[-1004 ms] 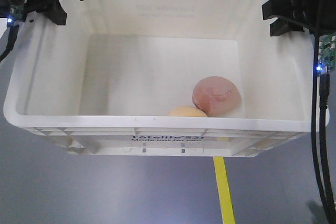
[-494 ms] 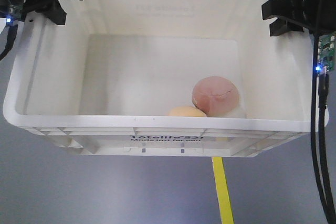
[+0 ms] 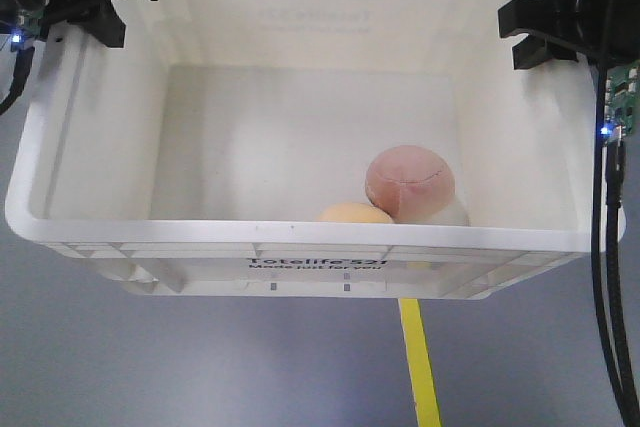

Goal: Place moving items into box and shelve
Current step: 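Continue carrying the crate with both grippers as the base moves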

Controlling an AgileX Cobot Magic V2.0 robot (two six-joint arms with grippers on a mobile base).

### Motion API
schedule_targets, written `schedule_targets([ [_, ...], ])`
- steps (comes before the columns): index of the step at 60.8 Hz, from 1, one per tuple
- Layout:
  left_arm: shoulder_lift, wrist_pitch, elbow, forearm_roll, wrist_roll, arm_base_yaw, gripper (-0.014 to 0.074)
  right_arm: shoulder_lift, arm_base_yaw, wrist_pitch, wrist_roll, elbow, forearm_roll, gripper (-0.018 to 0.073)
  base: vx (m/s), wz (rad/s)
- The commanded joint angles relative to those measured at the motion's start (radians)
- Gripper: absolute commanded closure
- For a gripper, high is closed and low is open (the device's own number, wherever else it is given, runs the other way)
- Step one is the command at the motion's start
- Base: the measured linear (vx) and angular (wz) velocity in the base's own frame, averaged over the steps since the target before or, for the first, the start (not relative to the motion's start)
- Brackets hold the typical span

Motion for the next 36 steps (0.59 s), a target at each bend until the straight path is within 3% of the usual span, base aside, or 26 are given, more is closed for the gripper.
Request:
schedule_targets([
  [1,-0.05,-0.077,-0.041,-0.085,-0.002,-0.013,0.06,-0.041,0.011,-0.133,-0.008,-0.047,0.097,0.0565,0.5,-0.07],
  [18,-0.05,-0.077,-0.041,-0.085,-0.002,-0.013,0.06,-0.041,0.011,-0.133,-0.008,-0.047,0.097,0.0565,0.47,-0.16],
  [36,-0.05,-0.077,-0.041,-0.085,-0.002,-0.013,0.06,-0.041,0.011,-0.133,-0.008,-0.047,0.097,0.0565,0.41,-0.38],
])
